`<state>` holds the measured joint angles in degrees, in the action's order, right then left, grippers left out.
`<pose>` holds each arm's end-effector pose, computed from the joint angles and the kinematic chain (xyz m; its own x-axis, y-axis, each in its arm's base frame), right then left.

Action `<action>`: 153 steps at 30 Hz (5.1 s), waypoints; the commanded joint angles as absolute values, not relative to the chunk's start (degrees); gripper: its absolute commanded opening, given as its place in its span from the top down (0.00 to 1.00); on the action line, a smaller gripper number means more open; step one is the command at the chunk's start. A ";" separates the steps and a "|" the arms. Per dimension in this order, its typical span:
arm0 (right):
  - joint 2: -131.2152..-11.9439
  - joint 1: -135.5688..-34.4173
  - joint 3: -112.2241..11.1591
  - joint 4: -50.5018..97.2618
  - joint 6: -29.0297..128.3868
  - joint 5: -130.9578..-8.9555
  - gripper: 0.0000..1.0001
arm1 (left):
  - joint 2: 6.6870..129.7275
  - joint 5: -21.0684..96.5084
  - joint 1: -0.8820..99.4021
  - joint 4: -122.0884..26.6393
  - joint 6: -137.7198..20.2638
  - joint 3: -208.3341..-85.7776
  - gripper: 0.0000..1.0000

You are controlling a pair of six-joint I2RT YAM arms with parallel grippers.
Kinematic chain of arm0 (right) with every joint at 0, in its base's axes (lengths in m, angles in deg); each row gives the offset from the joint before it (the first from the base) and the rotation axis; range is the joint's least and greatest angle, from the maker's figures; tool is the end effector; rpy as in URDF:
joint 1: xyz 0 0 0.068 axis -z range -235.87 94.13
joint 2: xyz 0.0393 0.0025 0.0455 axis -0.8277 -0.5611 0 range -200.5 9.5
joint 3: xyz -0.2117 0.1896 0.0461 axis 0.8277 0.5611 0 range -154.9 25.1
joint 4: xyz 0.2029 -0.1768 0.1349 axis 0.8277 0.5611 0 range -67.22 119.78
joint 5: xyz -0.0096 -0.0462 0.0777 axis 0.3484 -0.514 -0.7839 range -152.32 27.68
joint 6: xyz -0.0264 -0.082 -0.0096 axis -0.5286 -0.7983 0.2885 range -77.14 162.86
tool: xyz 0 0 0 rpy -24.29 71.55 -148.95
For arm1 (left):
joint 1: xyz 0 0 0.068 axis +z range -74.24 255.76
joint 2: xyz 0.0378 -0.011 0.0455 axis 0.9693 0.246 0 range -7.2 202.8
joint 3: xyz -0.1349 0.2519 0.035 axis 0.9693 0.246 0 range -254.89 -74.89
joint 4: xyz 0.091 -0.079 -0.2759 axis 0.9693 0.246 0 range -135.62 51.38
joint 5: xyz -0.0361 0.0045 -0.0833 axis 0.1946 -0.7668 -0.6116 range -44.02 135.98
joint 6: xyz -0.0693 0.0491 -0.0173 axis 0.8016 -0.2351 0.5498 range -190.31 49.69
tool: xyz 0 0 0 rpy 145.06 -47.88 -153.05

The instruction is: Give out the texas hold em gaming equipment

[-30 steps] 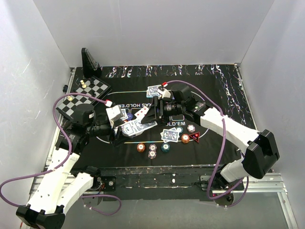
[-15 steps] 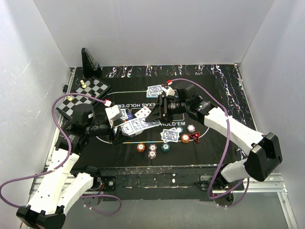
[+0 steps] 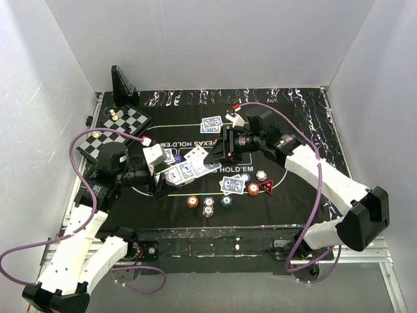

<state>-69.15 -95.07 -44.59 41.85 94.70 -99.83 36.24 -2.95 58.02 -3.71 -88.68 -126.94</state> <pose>0.2624 0.2742 0.3388 -0.9467 0.0326 -0.3204 -0.2809 0.4033 0.8709 0.1686 -0.1145 0.3397 -0.2440 0.2955 -0.9237 0.9244 0.3588 -0.1294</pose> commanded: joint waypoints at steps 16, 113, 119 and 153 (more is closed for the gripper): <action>-66.70 -92.87 -50.31 48.62 90.24 -100.99 0.60 | 34.81 -5.35 58.80 -5.37 -88.24 -127.44 1.00; -107.48 -82.06 -53.12 37.36 86.90 -85.53 0.99 | 34.02 -6.84 59.94 0.52 -89.12 -131.58 1.00; -107.92 -81.09 -52.59 40.10 85.58 -82.01 0.99 | 33.93 -6.84 59.85 0.43 -89.03 -131.40 1.00; -106.53 -79.77 -61.03 59.16 77.67 -67.07 0.50 | 33.67 -7.19 60.03 0.43 -88.06 -131.84 1.00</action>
<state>-109.52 -80.58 -60.61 52.32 81.10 -74.11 34.58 -5.77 59.57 0.73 -88.31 -130.22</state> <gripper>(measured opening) 0.494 0.652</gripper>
